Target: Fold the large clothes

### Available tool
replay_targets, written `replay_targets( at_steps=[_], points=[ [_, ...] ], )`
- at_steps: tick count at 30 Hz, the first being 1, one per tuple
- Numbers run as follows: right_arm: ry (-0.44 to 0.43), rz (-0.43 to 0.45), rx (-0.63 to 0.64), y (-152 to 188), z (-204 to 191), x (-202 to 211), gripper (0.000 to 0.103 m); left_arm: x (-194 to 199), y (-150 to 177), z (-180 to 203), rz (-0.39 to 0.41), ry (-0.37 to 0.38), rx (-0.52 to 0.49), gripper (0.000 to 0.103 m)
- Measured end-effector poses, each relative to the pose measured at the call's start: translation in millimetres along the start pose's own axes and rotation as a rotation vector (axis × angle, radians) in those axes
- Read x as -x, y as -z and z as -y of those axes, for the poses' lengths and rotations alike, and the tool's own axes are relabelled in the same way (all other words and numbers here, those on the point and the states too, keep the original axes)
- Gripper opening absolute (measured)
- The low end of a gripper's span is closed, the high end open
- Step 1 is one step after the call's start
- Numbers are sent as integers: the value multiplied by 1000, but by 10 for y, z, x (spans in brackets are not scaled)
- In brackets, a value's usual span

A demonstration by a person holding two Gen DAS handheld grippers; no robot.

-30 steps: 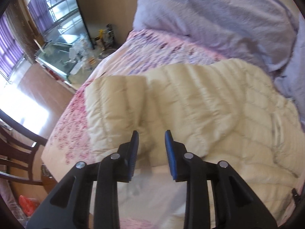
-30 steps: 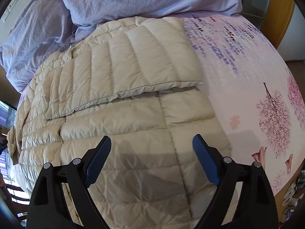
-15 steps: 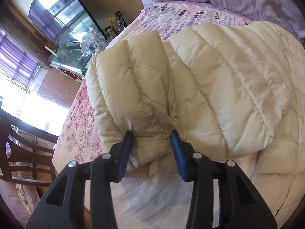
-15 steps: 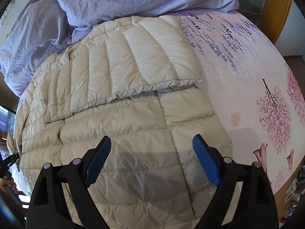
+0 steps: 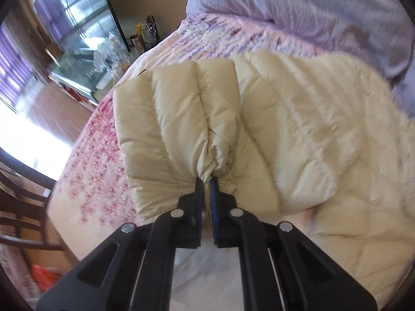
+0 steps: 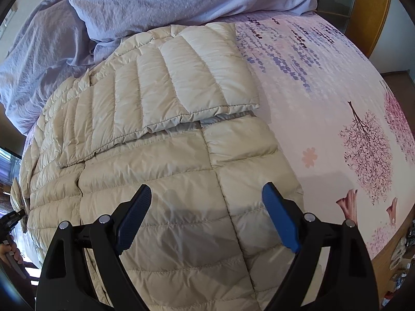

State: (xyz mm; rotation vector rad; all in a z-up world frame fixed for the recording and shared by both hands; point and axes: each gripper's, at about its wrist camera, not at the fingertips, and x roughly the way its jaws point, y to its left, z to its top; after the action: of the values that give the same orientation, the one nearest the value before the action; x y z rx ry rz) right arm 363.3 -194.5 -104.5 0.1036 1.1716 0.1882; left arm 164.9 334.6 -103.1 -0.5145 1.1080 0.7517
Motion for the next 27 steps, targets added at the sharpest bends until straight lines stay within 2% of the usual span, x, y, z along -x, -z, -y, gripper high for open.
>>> replay_targets(
  at_steps=[4,8,13,22,27],
  points=[
    [-3,-2,1,8,14,6,89,192,-37,-64,52,86,38,6],
    [-5,-3,-4,25,17,11,89,347,-66,-26,84,99,24,5],
    [-13,1,-8,19,16,26,89,559,-98,217,122,129,-23,5],
    [-15,14,-33,44,126,100,89,1038,-146,1107,194,261,-166,5],
    [-11,23,-60,71,281,152,89,1330,-102,1711,227,361,-255,5]
  ],
)
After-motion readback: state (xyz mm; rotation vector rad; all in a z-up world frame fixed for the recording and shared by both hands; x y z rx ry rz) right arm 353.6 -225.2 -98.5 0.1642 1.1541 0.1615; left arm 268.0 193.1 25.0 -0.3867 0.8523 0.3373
